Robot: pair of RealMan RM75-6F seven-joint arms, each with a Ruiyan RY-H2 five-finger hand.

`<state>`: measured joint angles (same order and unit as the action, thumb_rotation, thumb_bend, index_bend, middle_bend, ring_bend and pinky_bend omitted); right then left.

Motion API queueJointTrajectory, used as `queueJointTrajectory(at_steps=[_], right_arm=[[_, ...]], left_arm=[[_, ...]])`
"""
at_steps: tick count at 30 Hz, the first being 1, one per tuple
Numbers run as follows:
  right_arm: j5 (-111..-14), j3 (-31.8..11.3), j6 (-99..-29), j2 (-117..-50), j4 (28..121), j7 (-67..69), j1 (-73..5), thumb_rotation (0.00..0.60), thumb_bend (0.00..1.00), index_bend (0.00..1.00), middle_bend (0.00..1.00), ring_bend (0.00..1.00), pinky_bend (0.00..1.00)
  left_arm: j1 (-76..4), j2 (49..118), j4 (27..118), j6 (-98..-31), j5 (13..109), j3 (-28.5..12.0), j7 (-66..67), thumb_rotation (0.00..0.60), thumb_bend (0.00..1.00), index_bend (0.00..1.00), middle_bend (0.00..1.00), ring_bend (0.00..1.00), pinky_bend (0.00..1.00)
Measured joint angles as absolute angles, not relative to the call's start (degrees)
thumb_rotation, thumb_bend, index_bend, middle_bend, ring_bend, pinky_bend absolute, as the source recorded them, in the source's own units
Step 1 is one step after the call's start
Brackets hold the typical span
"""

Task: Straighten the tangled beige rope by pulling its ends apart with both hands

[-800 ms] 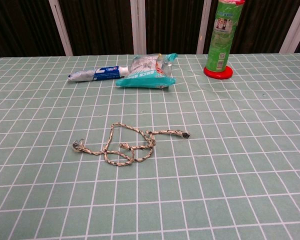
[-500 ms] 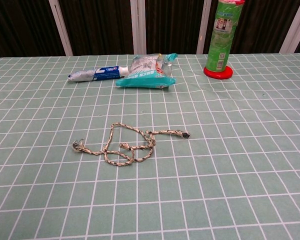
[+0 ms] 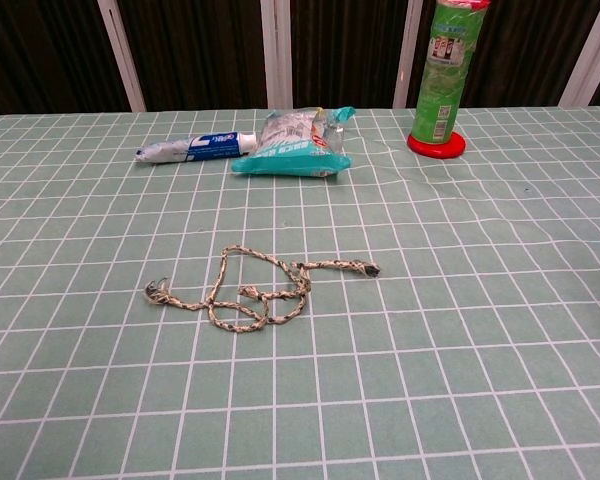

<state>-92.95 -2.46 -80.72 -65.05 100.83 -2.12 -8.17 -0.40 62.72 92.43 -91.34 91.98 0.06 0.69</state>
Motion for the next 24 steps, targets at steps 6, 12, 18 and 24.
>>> queueJointTrajectory(at_steps=[6,12,18,24], right_arm=[[-87.79,-5.88,-73.29,-71.04,104.56,-9.11,-13.94,0.6,0.38,0.27,0.06,0.0,0.0],[-81.39,-9.13,-68.82,-80.59,103.94,-15.68,-19.07,0.6,0.38,0.32,0.08,0.0,0.0],[-74.22,-12.13,-65.73,-90.22,99.83,-21.43,-24.13,0.6,0.38,0.35,0.08,0.0,0.0],[-68.99,-14.55,-63.77,-97.4,93.45,-24.71,-28.33,0.6,0.38,0.36,0.08,0.0,0.0]], left_arm=[[-0.67,63.02,92.19,-90.92,91.49,-0.2,1.01,0.6,0.04,0.05,0.0,0.0,0.0],[-0.79,62.88,92.29,-90.53,90.64,-0.53,0.51,0.6,0.06,0.05,0.0,0.0,0.0],[-1.04,62.89,92.18,-90.09,90.32,-0.67,0.13,0.6,0.07,0.05,0.0,0.0,0.0],[-1.29,62.88,92.22,-89.66,90.08,-0.74,0.1,0.6,0.07,0.05,0.0,0.0,0.0]])
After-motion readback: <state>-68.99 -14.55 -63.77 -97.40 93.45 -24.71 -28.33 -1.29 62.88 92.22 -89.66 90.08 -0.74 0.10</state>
